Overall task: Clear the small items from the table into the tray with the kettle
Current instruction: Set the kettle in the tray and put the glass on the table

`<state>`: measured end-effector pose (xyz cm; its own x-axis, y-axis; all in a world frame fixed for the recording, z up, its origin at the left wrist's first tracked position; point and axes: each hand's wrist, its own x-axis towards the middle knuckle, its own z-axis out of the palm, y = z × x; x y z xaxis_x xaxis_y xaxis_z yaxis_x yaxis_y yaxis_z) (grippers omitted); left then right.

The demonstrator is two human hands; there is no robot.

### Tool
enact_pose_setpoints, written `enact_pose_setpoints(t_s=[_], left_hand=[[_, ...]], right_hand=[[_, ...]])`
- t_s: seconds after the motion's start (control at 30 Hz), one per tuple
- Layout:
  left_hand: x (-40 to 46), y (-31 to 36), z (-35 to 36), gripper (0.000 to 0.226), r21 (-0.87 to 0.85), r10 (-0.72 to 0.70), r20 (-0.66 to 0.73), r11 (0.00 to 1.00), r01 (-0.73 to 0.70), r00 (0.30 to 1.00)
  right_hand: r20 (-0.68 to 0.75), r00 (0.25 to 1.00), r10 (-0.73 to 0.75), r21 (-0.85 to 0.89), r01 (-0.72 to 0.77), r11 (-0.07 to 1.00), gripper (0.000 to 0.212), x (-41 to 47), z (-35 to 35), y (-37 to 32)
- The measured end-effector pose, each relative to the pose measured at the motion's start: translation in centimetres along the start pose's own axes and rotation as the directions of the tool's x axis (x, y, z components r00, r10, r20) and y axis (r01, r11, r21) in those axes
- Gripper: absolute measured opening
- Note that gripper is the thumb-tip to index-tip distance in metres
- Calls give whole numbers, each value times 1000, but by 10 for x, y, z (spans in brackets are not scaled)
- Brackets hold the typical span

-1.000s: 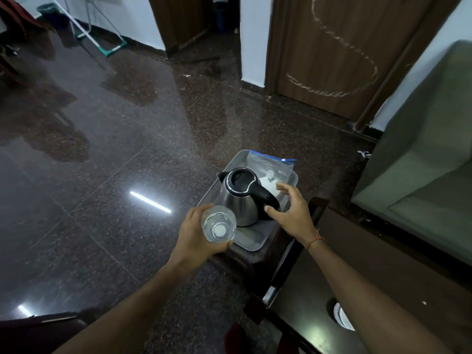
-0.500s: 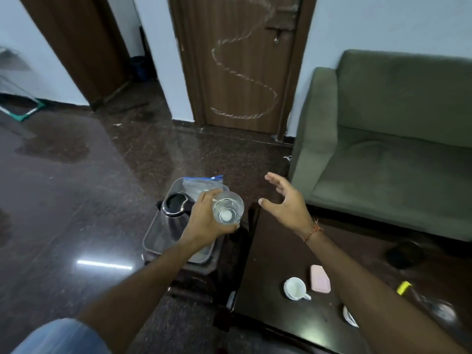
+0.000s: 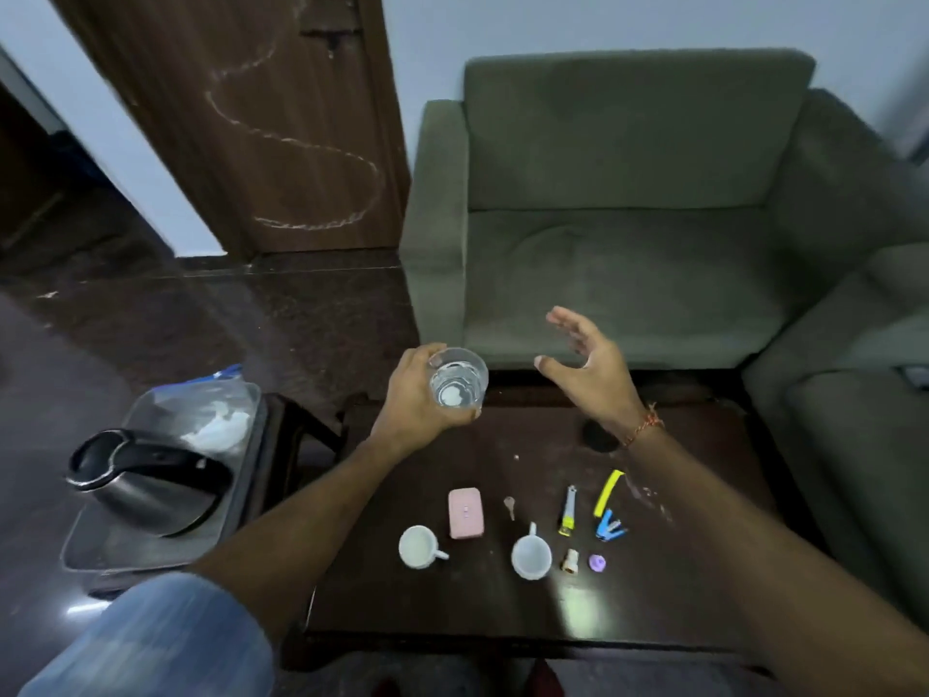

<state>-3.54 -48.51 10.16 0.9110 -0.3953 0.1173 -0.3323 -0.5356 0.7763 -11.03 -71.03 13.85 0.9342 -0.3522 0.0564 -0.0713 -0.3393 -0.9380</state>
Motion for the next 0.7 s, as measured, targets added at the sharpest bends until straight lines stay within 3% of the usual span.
enact_pose_setpoints(t_s=[0.27,0.7], left_hand=[[34,26,104,90,-51,6,111,999,-1,994],[68,-53,208,94,-37,-33,203,998,42,979]], right_hand=[[-114,989,89,-11,-91,996,62,5,-88,55],[-225,955,195,113,-173,978,53,37,-76,151]])
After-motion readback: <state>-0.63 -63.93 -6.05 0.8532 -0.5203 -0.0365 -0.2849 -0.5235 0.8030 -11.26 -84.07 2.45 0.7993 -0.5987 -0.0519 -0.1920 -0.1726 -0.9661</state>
